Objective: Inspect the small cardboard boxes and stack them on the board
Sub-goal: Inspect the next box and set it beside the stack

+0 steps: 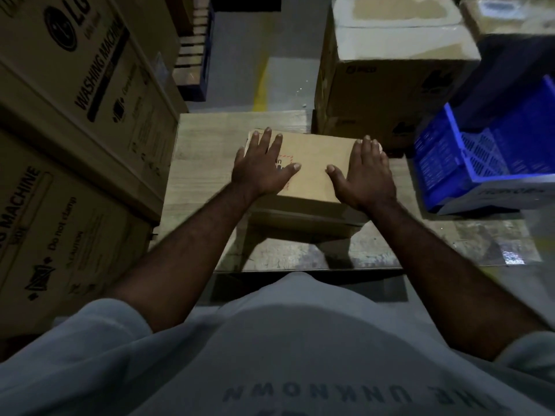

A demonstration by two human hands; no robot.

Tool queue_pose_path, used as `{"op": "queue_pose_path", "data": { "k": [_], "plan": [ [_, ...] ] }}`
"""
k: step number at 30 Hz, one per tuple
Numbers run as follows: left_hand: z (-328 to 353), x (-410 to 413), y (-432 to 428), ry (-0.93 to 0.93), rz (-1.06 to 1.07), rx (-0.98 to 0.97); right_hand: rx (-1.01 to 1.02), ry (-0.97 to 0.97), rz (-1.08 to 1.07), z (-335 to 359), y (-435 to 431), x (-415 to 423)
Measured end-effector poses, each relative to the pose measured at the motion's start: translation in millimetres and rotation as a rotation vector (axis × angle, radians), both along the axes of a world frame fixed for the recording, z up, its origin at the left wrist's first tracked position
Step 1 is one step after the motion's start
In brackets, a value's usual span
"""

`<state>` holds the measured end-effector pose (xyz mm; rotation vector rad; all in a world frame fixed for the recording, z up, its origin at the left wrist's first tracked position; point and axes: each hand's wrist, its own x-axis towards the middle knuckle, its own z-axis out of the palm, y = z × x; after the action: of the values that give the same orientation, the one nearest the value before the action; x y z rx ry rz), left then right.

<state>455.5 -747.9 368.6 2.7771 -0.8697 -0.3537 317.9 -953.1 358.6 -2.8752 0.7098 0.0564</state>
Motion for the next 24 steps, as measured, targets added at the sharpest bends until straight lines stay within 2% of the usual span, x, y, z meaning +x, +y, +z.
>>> {"op": "queue_pose_path", "data": {
  "k": [2, 5, 8, 10, 14, 16, 18, 20, 24],
  "plan": [
    [2.5, 1.1, 5.3, 0.058, 0.115, -0.13, 0.016, -0.003, -0.009, 3.3, 2.0, -0.1],
    [1.5, -8.5, 28.1, 0.157, 0.441, -0.378, -0.01, -0.043, -0.117, 11.5, 13.8, -11.5],
    [-4.7, -32.7, 59.2, 0.393, 0.573, -0.571, 0.081, -0.055, -0.241, 12.7, 26.7, -32.6],
    [-10.1, -46.7, 74.2, 0.527, 0.515, -0.614, 0.197, -0.055, -0.271, 7.7, 34.2, -40.0],
    [4.7, -55.5, 79.4, 0.53, 0.267, -0.632, 0.186, -0.094, -0.365, 9.1, 28.5, -34.9],
    [22.5, -56.2, 76.5, 0.51, 0.098, -0.648, 0.278, -0.128, -0.416, 4.5, 8.4, -30.7],
    [40.6, -56.7, 71.6, 0.433, -0.029, -0.637, 0.524, -0.222, -0.382, -1.6, -7.2, -28.6],
    [57.7, -61.1, 62.3, 0.281, -0.115, -0.532, 0.864, -0.344, -0.387, -14.5, -7.1, -29.5],
    [73.7, -73.6, 36.9, -0.002, -0.267, -0.264, 1.239, -0.284, -0.396, -45.7, 15.8, -36.7]
  ]
}}
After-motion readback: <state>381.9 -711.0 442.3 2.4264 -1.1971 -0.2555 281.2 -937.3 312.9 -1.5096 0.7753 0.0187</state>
